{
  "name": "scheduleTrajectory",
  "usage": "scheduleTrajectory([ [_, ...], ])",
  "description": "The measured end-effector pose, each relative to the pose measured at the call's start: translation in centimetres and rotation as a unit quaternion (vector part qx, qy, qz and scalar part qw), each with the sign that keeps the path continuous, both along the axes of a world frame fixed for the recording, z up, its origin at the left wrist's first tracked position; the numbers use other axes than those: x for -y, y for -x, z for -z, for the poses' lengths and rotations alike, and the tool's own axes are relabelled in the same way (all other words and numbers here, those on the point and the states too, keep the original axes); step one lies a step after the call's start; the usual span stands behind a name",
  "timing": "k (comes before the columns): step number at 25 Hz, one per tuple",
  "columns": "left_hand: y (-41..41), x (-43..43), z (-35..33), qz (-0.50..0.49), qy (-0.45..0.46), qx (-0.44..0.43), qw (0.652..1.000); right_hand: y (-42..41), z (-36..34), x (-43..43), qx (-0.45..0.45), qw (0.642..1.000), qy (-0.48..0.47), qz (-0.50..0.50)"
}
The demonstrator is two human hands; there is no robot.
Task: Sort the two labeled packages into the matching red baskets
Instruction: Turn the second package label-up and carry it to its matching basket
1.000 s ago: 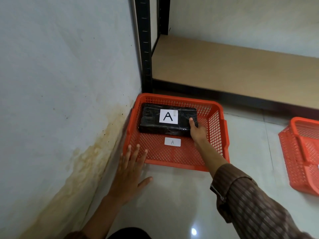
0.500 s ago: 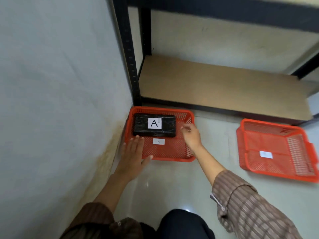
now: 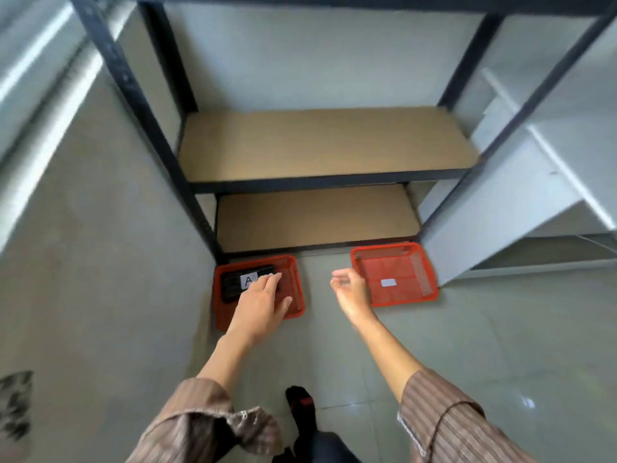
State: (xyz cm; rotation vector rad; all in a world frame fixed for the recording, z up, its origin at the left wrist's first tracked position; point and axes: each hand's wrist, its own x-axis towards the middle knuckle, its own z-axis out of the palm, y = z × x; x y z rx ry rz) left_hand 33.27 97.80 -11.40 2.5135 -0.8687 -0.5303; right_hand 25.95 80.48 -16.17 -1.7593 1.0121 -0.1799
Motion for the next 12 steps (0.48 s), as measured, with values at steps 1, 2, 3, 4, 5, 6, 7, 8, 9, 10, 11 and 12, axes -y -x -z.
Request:
scheduleTrajectory([
  [1, 1.1, 0.8, -2.1, 0.011, 0.009, -0.003, 1.000, 1.5, -2.1, 0.4, 0.005, 1.000, 0.000, 0.009],
  [2, 2.3, 1.8, -4.1, 0.026, 0.016, -0.004, 1.000, 3.1, -4.2, 0.9, 0.016, 1.000, 0.001, 0.021],
  [3, 3.5, 3.0, -5.9, 0.043, 0.022, 0.001, 0.999, 5.0, -6.2, 1.7, 0.023, 0.999, -0.001, 0.035],
  [4, 4.5, 4.1, -7.2, 0.052, 0.029, 0.003, 0.998, 6.4, -7.6, 2.3, 0.032, 0.998, -0.004, 0.047],
  [5, 5.1, 4.9, -7.9, 0.054, 0.037, 0.004, 0.998, 7.3, -8.5, 2.8, 0.038, 0.998, -0.008, 0.056],
  [6, 6.1, 6.2, -8.9, 0.066, 0.046, 0.007, 0.997, 8.9, -9.6, 3.7, 0.048, 0.996, -0.012, 0.076],
  [7, 7.4, 7.8, -9.8, 0.085, 0.053, 0.007, 0.995, 10.8, -10.8, 4.8, 0.055, 0.993, -0.015, 0.099],
  [8, 8.6, 9.3, -10.5, 0.100, 0.056, 0.006, 0.993, 12.6, -11.7, 5.8, 0.065, 0.991, -0.014, 0.116],
  [9, 9.8, 10.8, -11.0, 0.115, 0.062, 0.002, 0.991, 14.3, -12.4, 6.9, 0.071, 0.989, -0.009, 0.130],
  [10, 11.0, 12.4, -11.5, 0.128, 0.066, -0.001, 0.990, 16.2, -13.1, 8.1, 0.078, 0.987, -0.003, 0.142],
  [11, 12.2, 14.0, -12.0, 0.140, 0.070, -0.003, 0.988, 17.9, -13.7, 9.4, 0.079, 0.985, 0.000, 0.154],
  [12, 13.7, 16.1, -12.5, 0.154, 0.072, -0.006, 0.985, 19.9, -14.2, 11.0, 0.082, 0.982, 0.001, 0.170],
])
